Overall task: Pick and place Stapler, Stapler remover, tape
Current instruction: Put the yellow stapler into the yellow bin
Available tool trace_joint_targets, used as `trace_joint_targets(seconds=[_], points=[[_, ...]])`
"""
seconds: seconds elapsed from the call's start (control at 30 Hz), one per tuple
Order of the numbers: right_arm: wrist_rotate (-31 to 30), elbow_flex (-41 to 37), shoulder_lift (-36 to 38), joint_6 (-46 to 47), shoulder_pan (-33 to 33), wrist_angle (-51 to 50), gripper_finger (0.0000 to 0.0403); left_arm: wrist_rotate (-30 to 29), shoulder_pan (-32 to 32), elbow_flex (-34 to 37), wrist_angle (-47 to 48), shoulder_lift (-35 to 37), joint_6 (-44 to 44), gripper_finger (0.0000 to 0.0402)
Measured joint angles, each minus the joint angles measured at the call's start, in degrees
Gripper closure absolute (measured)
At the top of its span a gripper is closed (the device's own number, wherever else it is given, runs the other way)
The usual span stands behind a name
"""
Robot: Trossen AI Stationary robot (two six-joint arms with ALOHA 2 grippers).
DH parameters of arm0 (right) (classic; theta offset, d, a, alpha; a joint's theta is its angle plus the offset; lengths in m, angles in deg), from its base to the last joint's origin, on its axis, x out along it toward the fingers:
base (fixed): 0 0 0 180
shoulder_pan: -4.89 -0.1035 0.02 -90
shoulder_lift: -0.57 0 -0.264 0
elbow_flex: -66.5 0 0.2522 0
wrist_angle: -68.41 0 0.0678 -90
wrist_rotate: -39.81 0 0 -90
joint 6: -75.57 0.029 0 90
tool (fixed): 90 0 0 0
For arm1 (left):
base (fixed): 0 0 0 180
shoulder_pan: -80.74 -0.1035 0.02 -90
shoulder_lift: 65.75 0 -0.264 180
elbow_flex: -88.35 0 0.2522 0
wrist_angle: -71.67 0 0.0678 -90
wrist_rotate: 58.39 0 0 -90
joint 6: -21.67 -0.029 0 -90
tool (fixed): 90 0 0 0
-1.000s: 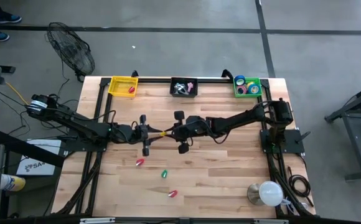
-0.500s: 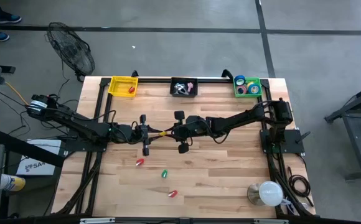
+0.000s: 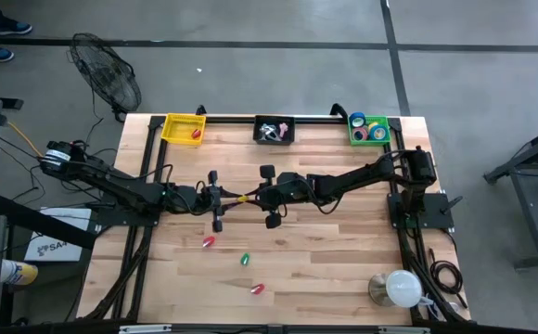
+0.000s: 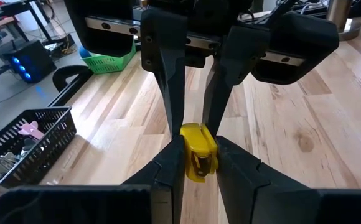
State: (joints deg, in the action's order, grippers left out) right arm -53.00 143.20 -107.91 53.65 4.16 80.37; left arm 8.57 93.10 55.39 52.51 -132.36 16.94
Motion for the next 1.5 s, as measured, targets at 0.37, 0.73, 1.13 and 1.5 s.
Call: trace_joint_targets(seconds=[0.37,0.73,1.13,1.5], points=[[0.0,0.0,0.0,0.7,-0.1,0.1,0.0322,0.0,0.0,0.0,0.1,0.0,0.1,0.0328],[-4.0,0.0,0.0,1.3,0.0,-3.5,0.0257,-1.8,0.0,0.0,1.4,0.0,0.3,0.0328],[-17.1,0.0,0.0,1.5,0.6,-14.2,0.0224,-20.3,0.0,0.0,1.8,0.0,1.3,0.0328],[-16.1,0.0,0.0,3.9,6.1,-19.4,0.0224,-42.2,-6.9,0.0,2.0,0.0,9.3,0.0328]])
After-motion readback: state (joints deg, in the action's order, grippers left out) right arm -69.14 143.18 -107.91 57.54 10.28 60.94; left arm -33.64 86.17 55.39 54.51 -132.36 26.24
